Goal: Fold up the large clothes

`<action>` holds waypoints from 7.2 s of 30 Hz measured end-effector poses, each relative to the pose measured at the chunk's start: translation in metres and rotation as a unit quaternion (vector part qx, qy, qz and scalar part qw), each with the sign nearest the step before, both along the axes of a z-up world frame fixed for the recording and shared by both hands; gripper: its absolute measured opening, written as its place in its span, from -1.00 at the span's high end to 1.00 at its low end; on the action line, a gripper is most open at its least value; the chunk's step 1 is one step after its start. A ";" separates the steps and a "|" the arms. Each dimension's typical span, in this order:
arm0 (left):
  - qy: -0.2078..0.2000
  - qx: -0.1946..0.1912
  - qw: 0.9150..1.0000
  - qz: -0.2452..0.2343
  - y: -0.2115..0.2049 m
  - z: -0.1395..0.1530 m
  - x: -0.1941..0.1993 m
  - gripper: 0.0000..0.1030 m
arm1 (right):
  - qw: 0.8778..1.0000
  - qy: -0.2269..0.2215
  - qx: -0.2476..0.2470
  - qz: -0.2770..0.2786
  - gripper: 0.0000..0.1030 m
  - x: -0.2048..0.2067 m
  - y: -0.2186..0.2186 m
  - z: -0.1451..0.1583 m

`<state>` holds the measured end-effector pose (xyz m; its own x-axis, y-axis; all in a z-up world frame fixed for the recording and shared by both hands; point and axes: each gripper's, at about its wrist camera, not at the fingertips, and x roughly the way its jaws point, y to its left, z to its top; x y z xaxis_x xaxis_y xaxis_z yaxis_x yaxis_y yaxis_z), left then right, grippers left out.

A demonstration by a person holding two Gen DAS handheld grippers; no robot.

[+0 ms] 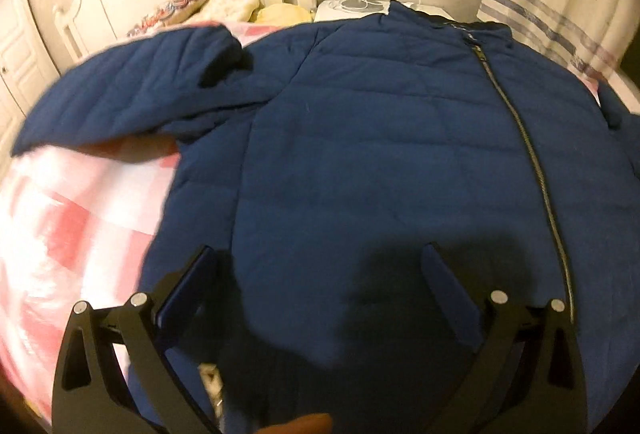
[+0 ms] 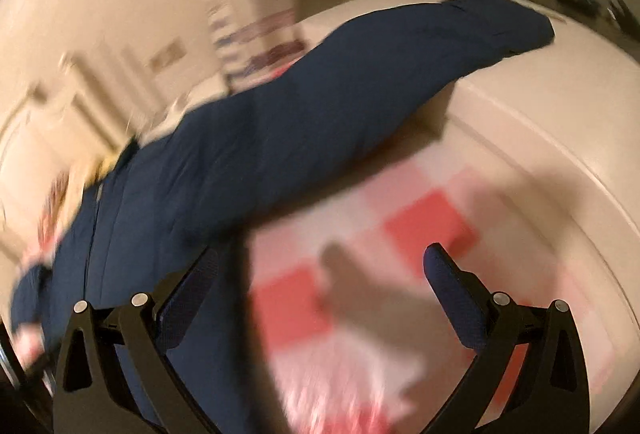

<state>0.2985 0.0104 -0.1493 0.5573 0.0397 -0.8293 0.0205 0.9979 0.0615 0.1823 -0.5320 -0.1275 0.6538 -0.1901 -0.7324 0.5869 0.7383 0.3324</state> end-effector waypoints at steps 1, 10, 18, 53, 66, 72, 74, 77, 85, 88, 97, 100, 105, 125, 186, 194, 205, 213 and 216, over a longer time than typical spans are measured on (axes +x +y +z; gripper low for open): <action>-0.009 -0.001 1.000 0.000 0.000 -0.002 0.000 -0.96 | 1.000 -0.003 0.008 -0.012 -0.91 0.007 -0.014 -0.002; -0.021 -0.001 1.000 0.002 -0.005 -0.006 -0.001 -0.96 | 0.998 0.010 0.035 -0.057 -0.81 0.055 -0.062 -0.024; -0.023 0.004 1.000 0.003 -0.005 -0.006 -0.001 -0.96 | 0.994 -0.086 -0.069 0.020 0.49 0.058 -0.006 0.034; -0.030 -0.009 0.999 0.006 -0.004 -0.005 -0.004 -0.96 | 0.971 -0.060 0.217 0.076 -0.61 0.018 0.072 -0.016; -0.032 -0.009 0.999 0.006 -0.004 -0.005 -0.003 -0.96 | 0.968 -0.157 -0.065 0.186 0.48 0.081 0.177 0.092; -0.034 -0.017 0.999 0.007 -0.002 -0.005 -0.003 -0.96 | 0.901 -0.129 -0.142 0.389 0.24 0.140 0.330 0.114; -0.035 -0.021 0.999 0.008 0.000 -0.004 -0.004 -0.96 | 0.876 -0.123 -0.119 0.452 -0.72 0.144 0.366 0.111; -0.037 -0.028 0.999 0.009 0.001 -0.004 -0.003 -0.96 | 0.856 -0.145 -0.120 0.481 -0.70 0.126 0.386 0.116; -0.046 -0.057 0.997 0.008 0.007 -0.002 -0.004 -0.96 | 0.923 -0.118 -0.152 0.332 -0.65 0.087 0.270 0.103; -0.055 -0.126 0.991 -0.003 0.018 0.003 -0.006 -0.96 | 0.956 -0.037 -0.144 0.252 -0.62 0.089 0.208 0.061; 0.010 -0.339 0.940 0.040 0.058 0.009 0.046 -0.92 | 0.970 0.043 -0.119 0.208 -0.61 0.089 0.149 -0.016; 0.018 -0.330 0.942 0.062 0.055 0.003 0.076 -0.77 | 0.970 0.040 -0.116 0.211 -0.64 0.088 0.146 -0.017; -0.020 -0.309 0.945 0.107 0.047 -0.002 0.116 -0.71 | 0.971 0.028 -0.099 0.216 -0.68 0.089 0.147 -0.016; -0.072 -0.098 0.977 0.176 0.041 0.025 0.064 -0.62 | 0.970 0.029 -0.101 0.219 -0.75 0.091 0.151 -0.019; -0.093 -0.071 0.993 0.005 -0.020 -0.012 0.075 -0.95 | 0.942 0.075 -0.161 0.283 -0.91 0.122 0.250 -0.025; -0.179 -0.219 0.946 0.158 0.135 0.018 -0.009 -0.94 | 0.943 0.072 -0.165 0.281 -0.91 0.121 0.252 -0.025; -0.209 -0.364 0.854 0.306 0.332 -0.002 -0.009 -0.78 | 0.943 0.071 -0.166 0.281 -0.91 0.119 0.253 -0.025; -0.194 -0.383 0.831 0.353 0.385 0.001 0.040 0.36 | 0.943 0.070 -0.165 0.281 -0.91 0.119 0.253 -0.025; -0.204 -0.394 0.824 0.352 0.375 0.007 0.036 0.93 | 0.943 0.070 -0.165 0.281 -0.91 0.119 0.253 -0.025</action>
